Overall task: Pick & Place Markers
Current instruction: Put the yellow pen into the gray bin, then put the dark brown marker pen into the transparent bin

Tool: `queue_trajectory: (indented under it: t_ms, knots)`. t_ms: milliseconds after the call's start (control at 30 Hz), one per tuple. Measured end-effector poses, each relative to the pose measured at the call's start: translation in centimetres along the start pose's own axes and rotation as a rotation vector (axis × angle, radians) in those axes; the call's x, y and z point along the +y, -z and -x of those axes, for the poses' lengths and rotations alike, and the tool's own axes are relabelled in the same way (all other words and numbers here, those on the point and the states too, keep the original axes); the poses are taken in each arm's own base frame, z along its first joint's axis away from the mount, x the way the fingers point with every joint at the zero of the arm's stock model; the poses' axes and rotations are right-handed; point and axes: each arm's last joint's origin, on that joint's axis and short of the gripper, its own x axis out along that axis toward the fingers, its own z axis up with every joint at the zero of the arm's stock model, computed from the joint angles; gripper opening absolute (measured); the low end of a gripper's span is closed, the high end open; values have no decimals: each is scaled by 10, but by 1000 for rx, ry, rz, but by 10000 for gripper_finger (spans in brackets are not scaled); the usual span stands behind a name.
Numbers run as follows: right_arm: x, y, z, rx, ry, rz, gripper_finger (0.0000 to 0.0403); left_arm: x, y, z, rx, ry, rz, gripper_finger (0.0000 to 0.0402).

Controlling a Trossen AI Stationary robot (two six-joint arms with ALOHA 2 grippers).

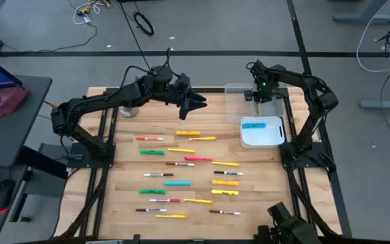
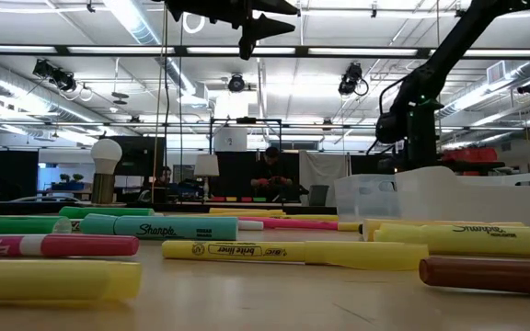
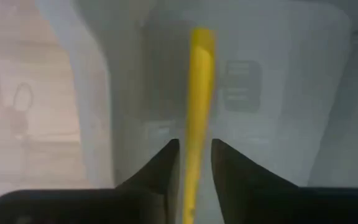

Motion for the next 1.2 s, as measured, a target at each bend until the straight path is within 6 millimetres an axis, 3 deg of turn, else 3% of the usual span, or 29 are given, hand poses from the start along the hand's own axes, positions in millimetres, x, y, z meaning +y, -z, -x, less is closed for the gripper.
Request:
queue_trajectory:
  t_ms: [167, 333, 533, 700, 933, 1200]
  knots:
    - [-2, 2, 17, -67, -16, 44, 145, 0, 0, 0, 0, 0, 7, 149]
    - [-5, 17, 58, -189, -64, 85, 169, 1, 0, 0, -5, -18, 7, 149]
    - [7, 58, 117, -396, -190, 188, 166, 2, 0, 0, -13, -46, 0, 149]
    - [29, 100, 150, -520, -315, 380, 157, 3, 4, 0, 34, -69, -11, 149]
    - [62, 145, 166, -586, -444, 638, 151, 6, 32, 4, 305, -121, 15, 145]
    - [81, 175, 167, -600, -464, 923, 150, -9, 75, 20, 751, -175, 139, 123]
